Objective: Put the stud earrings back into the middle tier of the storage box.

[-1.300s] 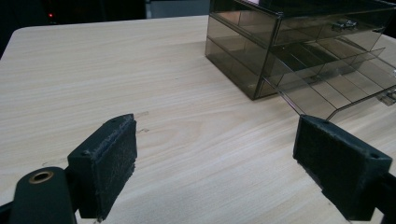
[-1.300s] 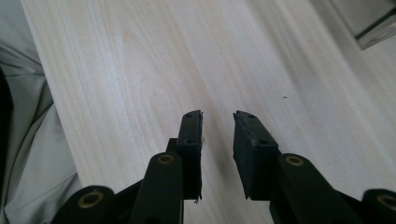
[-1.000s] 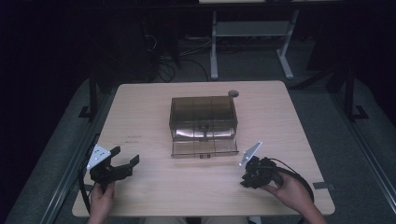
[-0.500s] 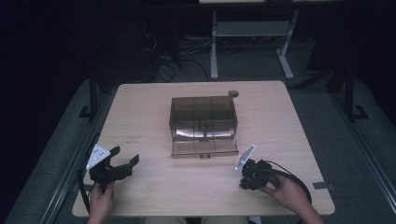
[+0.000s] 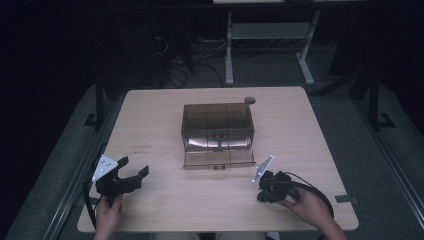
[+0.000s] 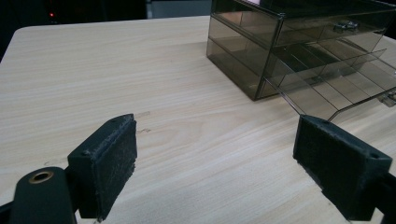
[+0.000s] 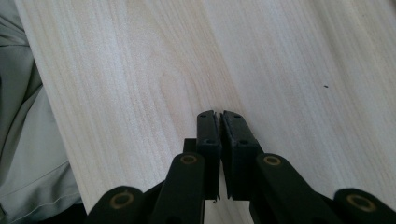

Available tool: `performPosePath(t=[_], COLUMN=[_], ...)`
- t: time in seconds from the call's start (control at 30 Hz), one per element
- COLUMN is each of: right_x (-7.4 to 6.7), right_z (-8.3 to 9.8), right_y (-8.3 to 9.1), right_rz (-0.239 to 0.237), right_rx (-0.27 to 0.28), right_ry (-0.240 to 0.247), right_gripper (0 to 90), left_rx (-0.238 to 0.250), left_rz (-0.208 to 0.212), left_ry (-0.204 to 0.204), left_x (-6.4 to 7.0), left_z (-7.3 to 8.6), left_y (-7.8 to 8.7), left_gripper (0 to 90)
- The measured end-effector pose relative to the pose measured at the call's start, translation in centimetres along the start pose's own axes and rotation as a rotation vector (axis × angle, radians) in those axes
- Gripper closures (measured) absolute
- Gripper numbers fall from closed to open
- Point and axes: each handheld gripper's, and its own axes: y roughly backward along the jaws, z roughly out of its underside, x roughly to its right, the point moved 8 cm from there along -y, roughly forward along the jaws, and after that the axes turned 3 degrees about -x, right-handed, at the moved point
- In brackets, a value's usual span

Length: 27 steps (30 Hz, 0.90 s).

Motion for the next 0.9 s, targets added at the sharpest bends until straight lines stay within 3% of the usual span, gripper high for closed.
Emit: performPosePath(t=[0.33,0.9], right_x=[0.3,1.4], right_z=[-0.2,-2.2], right_y=[0.6,2.6], right_rz=[-0.005,-0.01], right_rx=[0.037,0.106], right_ry=[-0.01,-0.006], right_gripper=[85.4,85.4], left_rx=[0.001,0.0], left_rz=[0.0,0.001], left_ry=[0.002,0.007], left_x=[0.1,0.0], left_z=[0.0,0.0], left_y=[0.0,0.0], left_gripper=[13.0,13.0])
